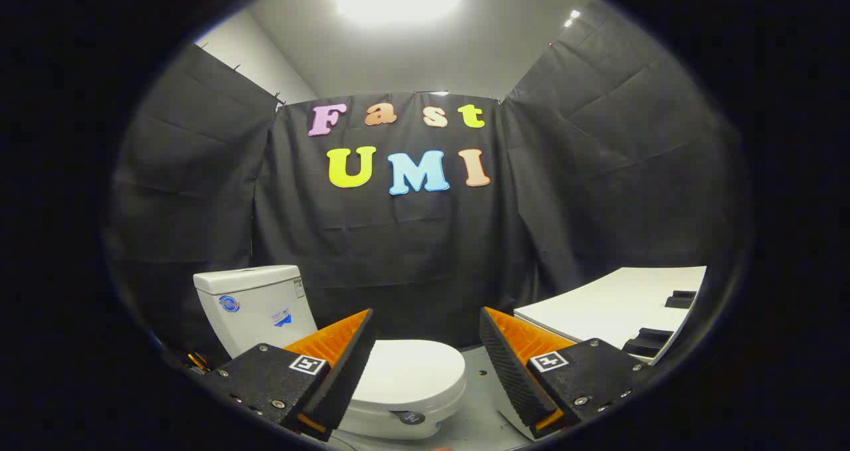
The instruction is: Open the toilet lid.
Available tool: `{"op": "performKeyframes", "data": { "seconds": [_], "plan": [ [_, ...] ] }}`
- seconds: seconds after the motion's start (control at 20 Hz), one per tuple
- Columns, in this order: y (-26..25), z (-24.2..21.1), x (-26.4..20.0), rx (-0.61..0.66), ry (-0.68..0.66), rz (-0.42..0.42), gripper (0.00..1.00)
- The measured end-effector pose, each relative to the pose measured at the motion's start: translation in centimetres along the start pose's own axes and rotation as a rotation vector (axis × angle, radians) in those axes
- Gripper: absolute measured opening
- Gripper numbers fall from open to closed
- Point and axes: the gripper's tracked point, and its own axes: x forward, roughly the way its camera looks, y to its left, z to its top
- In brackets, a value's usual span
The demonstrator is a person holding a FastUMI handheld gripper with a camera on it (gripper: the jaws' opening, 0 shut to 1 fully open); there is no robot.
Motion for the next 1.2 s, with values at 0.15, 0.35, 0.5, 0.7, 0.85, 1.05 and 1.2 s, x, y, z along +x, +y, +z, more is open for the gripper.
{"op": "performKeyframes", "data": {
  "seconds": [0.15,0.35,0.5,0.7,0.85,1.05,1.2],
  "plan": [
    [0.09,-0.2,-0.02,-0.001,0.002,0.001,0.96],
    [0.22,-0.13,-0.08,-0.004,-0.001,0.004,0.95],
    [0.22,-0.23,-0.12,-0.007,-0.001,0.005,0.96],
    [0.15,-0.16,-0.13,-0.006,-0.003,0.004,0.96],
    [0.12,-0.14,-0.04,-0.005,-0.003,0.002,0.96],
    [0.26,-0.28,-0.02,-0.008,-0.001,0.003,0.96],
    [0.53,-0.61,0.1,-0.002,0.0,0.007,0.96]
  ]
}}
